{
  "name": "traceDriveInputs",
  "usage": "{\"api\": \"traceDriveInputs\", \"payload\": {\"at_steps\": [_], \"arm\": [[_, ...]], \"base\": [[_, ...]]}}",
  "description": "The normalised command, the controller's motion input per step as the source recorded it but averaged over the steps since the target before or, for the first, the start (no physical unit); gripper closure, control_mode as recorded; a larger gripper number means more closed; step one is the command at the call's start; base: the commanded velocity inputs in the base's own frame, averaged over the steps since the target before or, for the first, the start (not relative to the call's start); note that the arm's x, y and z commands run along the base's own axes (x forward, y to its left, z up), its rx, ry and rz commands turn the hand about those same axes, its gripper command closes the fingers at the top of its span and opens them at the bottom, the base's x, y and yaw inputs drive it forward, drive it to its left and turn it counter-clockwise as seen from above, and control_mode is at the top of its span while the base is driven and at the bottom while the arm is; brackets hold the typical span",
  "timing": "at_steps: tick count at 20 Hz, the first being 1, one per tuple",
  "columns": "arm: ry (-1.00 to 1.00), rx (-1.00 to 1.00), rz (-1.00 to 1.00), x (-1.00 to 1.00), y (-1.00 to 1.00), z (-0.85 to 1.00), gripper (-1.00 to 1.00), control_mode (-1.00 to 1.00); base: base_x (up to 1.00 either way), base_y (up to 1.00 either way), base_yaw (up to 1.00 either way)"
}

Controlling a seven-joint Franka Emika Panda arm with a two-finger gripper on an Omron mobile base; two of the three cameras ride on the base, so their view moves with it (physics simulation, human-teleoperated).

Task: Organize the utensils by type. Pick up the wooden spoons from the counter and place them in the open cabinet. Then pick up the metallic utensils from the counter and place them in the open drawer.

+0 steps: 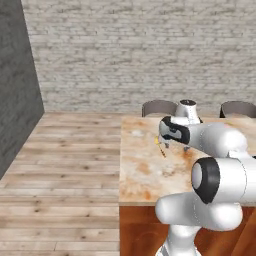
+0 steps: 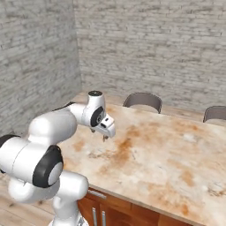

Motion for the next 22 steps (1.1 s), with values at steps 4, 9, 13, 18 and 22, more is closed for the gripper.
{"api": "traceDriveInputs", "payload": {"at_steps": [4,9,13,18,22], "arm": [[0.01,0.00,0.15,0.67,0.07,-0.06,-1.00,-1.00],[0.04,0.00,0.15,0.64,0.08,-0.16,-1.00,-1.00],[0.03,0.00,0.11,0.68,0.10,-0.23,-1.00,-1.00],[0.01,-0.02,0.07,0.49,0.09,-0.41,-1.00,-1.00],[0.00,0.00,0.04,0.32,0.00,-0.42,-1.00,-1.00]], "base": [[0.00,0.00,0.00],[0.00,0.00,0.00],[0.00,0.00,0.00],[0.00,0.00,0.00],[0.00,0.00,0.00]]}}
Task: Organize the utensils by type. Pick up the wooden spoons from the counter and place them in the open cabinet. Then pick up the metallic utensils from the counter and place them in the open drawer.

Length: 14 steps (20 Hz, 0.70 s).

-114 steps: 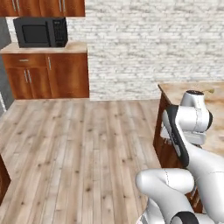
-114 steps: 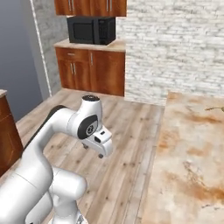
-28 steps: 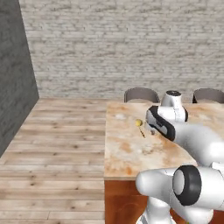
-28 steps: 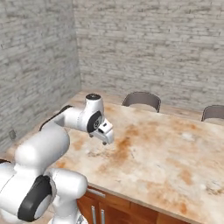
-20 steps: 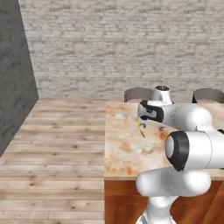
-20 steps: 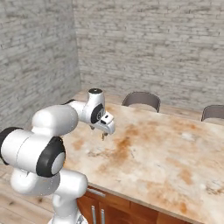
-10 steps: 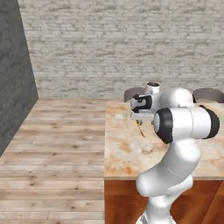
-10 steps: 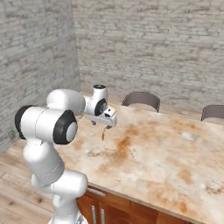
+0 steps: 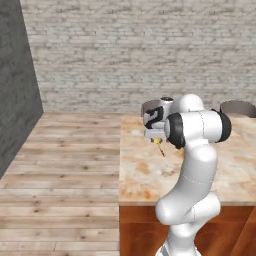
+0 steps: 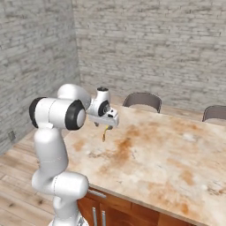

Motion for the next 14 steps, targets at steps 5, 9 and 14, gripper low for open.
{"api": "traceDriveInputs", "payload": {"at_steps": [5,9,14], "arm": [[0.00,0.00,0.00,0.18,0.00,-0.34,-1.00,-1.00],[0.00,0.00,0.00,0.00,0.00,-0.15,-1.00,-1.00],[0.00,0.00,0.00,0.01,0.00,-0.20,-1.00,-1.00]], "base": [[0.00,0.00,0.00],[0.00,0.00,0.00],[0.00,0.00,0.00]]}}
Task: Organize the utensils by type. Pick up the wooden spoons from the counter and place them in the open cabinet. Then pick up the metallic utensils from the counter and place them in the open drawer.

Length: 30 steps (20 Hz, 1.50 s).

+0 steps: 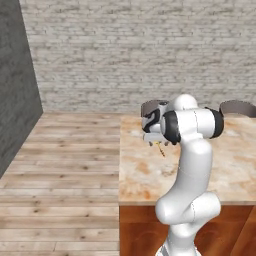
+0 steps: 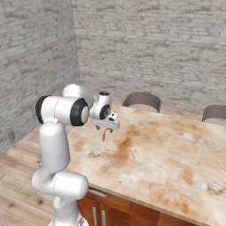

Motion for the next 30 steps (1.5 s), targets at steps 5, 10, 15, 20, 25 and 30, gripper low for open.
{"api": "traceDriveInputs", "payload": {"at_steps": [5,10,15,20,25,30], "arm": [[-0.01,0.00,0.00,0.03,-0.01,-0.21,-1.00,-1.00],[-0.06,0.00,0.00,0.24,0.00,-0.15,-1.00,-1.00],[0.00,0.00,0.00,0.08,0.00,-0.25,-1.00,-1.00],[0.00,0.00,0.00,0.00,0.00,-0.33,1.00,-1.00],[0.00,0.00,0.00,-0.01,0.00,-0.27,1.00,-1.00],[0.00,0.00,0.00,-0.06,-0.06,-0.24,1.00,-1.00]], "base": [[0.00,0.00,0.00],[0.00,0.00,0.00],[0.00,0.00,0.00],[0.00,0.00,0.00],[0.00,0.00,0.00],[0.00,0.00,0.00]]}}
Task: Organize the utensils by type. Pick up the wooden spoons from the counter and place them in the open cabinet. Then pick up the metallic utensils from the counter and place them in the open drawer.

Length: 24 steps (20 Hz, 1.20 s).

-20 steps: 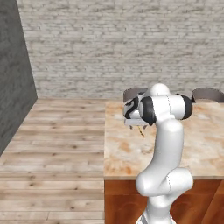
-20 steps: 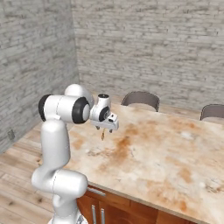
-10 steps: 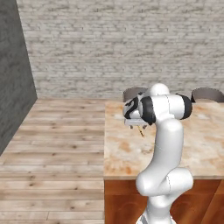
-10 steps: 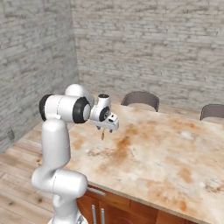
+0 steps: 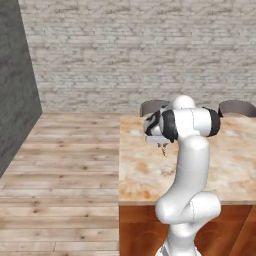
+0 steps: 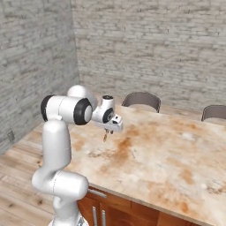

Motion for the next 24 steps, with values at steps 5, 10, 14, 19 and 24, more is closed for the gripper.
{"api": "traceDriveInputs", "payload": {"at_steps": [5,10,14,19,24], "arm": [[0.00,0.00,0.00,-0.06,-0.11,-0.01,1.00,-1.00],[0.00,0.03,0.00,-0.09,-0.04,0.40,1.00,-1.00],[-0.01,0.00,0.00,-0.16,0.00,0.79,1.00,-1.00],[0.00,0.00,0.00,-0.22,0.01,0.69,1.00,-1.00],[-0.03,0.00,0.00,-0.40,0.00,0.56,1.00,-1.00]], "base": [[0.00,0.00,0.00],[0.00,0.00,0.00],[0.00,0.00,0.00],[0.00,0.00,0.00],[0.00,0.00,0.00]]}}
